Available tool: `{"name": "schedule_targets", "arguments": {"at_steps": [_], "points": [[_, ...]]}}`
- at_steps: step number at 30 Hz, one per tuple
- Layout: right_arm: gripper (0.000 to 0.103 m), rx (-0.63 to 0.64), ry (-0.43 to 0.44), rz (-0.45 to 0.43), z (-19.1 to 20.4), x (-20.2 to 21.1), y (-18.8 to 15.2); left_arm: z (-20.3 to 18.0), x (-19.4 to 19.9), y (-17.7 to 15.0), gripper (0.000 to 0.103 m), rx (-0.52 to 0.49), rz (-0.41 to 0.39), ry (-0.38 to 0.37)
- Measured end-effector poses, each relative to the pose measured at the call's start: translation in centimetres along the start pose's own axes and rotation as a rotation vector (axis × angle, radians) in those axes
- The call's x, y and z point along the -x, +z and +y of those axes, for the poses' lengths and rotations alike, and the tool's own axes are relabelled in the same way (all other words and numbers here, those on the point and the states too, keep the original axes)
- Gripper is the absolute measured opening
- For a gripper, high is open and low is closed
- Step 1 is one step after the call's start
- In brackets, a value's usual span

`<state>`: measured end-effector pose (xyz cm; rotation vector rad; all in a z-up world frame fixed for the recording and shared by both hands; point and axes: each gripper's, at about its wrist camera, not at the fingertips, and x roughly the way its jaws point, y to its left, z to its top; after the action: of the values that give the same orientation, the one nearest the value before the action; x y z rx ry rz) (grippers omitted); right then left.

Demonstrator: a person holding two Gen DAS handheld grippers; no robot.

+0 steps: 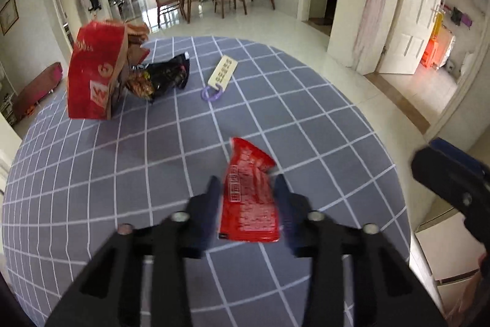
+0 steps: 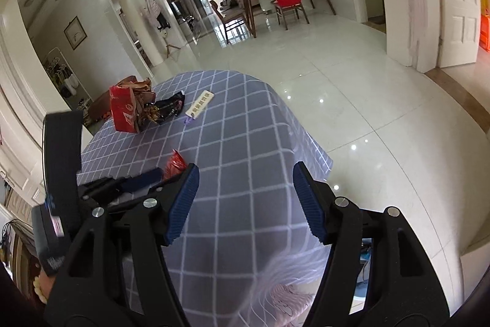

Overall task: Collect trash
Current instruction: 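Grasp the red wrapper with the left tool while the right tool grasps the red paper bag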

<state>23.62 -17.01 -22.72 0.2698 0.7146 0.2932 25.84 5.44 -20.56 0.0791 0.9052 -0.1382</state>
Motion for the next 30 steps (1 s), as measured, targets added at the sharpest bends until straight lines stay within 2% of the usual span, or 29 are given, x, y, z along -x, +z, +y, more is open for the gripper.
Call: {"name": "schedule_targets", "arguments": {"at_steps": [1,2,3,6,15,17,22,23,27,30], "points": [[0.063,0.006,-0.001,0.001,0.2,-0.2,0.1,0.2,0.0,0.1,0.032,0.01,-0.006,-0.007],[0.063,0.013,-0.002,0.005,0.5,-0.5,0.4,0.9,0.1,0.1,0.022,0.035,-0.026,-0.001],[0.063,0.018,0.001,0.008,0.9,-0.9,0.7,1.6,0.3,0.0,0.021,0.058,-0.038,-0.001],[0.063,0.037,0.004,0.024,1.9,-2.1,1.3,4.2,1.1,0.2,0.021,0.129,-0.065,-0.011],[0.063,0.102,0.006,0.112,6.0,-9.1,3.8,12.4,4.1,1.3,0.021,0.269,-0.166,0.064],[0.063,0.112,0.029,0.126,7.2,-10.3,4.4,13.8,4.5,1.3,0.021,0.303,-0.181,0.081],[0.064,0.145,0.159,0.091,11.4,-11.0,5.6,17.1,5.8,1.2,0.021,0.365,-0.227,0.137],[0.069,0.133,0.176,0.08,12.3,-11.2,6.0,17.9,6.2,1.2,0.021,0.375,-0.236,0.155],[0.08,0.191,0.173,0.004,15.6,-11.3,7.5,20.0,6.9,1.1,0.021,0.393,-0.243,0.171],[0.082,0.188,0.171,-0.006,17.1,-12.3,8.4,21.0,7.1,1.0,0.021,0.409,-0.246,0.173]]}}
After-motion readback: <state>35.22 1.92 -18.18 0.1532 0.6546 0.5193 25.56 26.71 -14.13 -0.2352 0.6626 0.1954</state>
